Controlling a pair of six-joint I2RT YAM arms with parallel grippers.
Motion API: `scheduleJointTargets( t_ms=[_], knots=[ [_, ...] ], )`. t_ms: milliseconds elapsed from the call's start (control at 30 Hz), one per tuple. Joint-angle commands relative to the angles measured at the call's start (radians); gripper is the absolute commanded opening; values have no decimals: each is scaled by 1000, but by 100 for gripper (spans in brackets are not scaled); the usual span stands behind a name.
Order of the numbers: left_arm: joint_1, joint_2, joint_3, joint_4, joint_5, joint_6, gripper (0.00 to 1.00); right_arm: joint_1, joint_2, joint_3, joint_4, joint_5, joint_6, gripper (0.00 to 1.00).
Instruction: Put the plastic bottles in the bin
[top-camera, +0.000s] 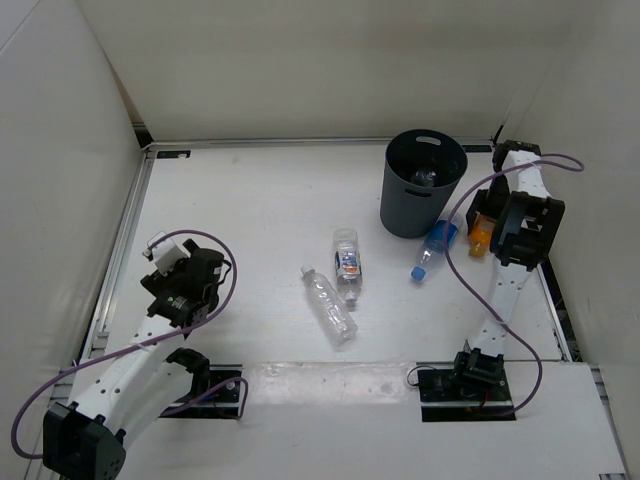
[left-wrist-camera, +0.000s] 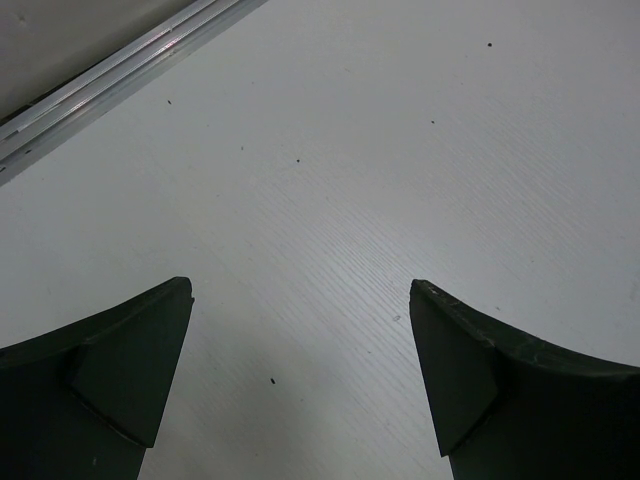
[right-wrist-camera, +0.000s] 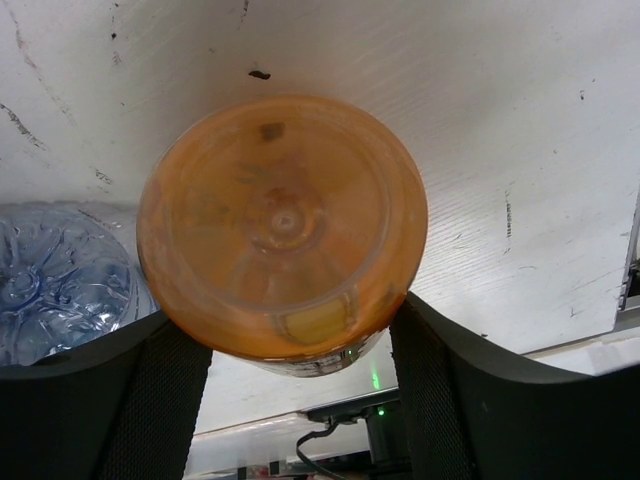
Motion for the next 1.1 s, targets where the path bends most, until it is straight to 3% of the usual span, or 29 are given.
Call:
scheduleJointTargets(
  t_ms=[0, 67, 167, 200, 267, 333, 667, 867, 1067],
  knots=[
    [2, -6, 25, -7, -23, -12, 100, 5, -36, -13, -42, 1, -2, 70],
    [2, -4, 27, -7, -25, -12, 100, 5, -34, -11, -43, 1, -1, 70],
    [2, -7, 28, -16, -30, -23, 100, 5, -32, -11, -42, -2, -4, 50],
    [2, -7, 28, -18, -28, -23, 100, 5, -31, -9, -43, 1, -2, 31],
    [5, -9, 28, -16, -34, -26, 100, 15, -34, -9, -43, 13, 2, 7],
    [3, -4, 27, -16, -31, -28, 100, 19, -34, -11, -48, 38, 8, 0],
    [3, -6, 30, -25, -36, -34, 100, 30, -114, -112, -8, 87, 45, 0],
    [5, -7, 30, -27, -37, -35, 100, -7, -186, -86, -13, 76, 57, 0],
    [5, -3, 28, -25, -37, -34, 100, -47, -357, -78, 19, 65, 103, 0]
  ],
)
